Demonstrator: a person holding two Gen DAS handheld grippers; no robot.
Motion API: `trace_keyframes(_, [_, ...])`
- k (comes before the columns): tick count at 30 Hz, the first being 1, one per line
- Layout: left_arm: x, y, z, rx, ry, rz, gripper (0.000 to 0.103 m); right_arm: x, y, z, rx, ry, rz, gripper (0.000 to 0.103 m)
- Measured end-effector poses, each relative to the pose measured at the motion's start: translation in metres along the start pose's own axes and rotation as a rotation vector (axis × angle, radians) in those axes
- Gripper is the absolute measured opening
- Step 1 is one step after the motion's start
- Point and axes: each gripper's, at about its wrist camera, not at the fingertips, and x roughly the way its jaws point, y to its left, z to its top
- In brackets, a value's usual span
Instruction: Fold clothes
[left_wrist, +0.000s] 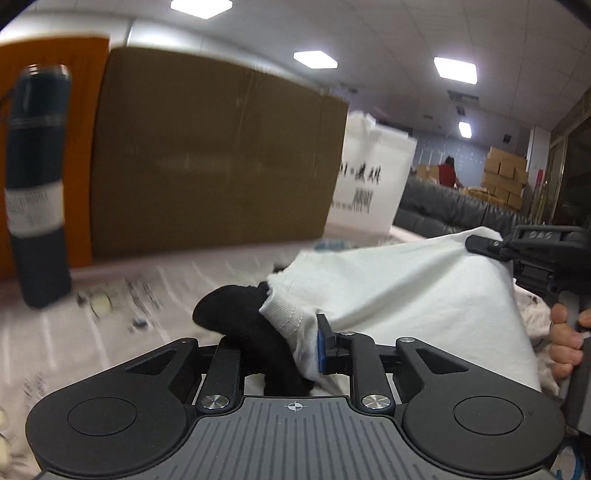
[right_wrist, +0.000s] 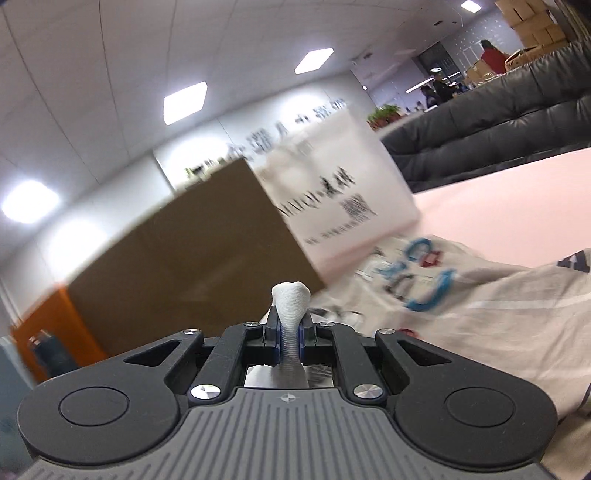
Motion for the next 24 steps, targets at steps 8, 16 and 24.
trace_keyframes(8, [-0.009,0.046,-0.003,-0.185,-0.015,0.117,0.074,0.022,-0.027,-0.015,0.045,0.102,-0.164,0.044])
trace_keyframes(16, [-0.008,0.087,-0.006,-0.377,0.001,-0.057,0.073,-0.042,-0.011,-0.021,0.092,0.103,-0.102,0.072])
trace_keyframes(24, [0.003,0.078,-0.008,-0.384,0.087,-0.209,0.043,-0.097,0.025,-0.063,0.133,0.287,0.016,0.074])
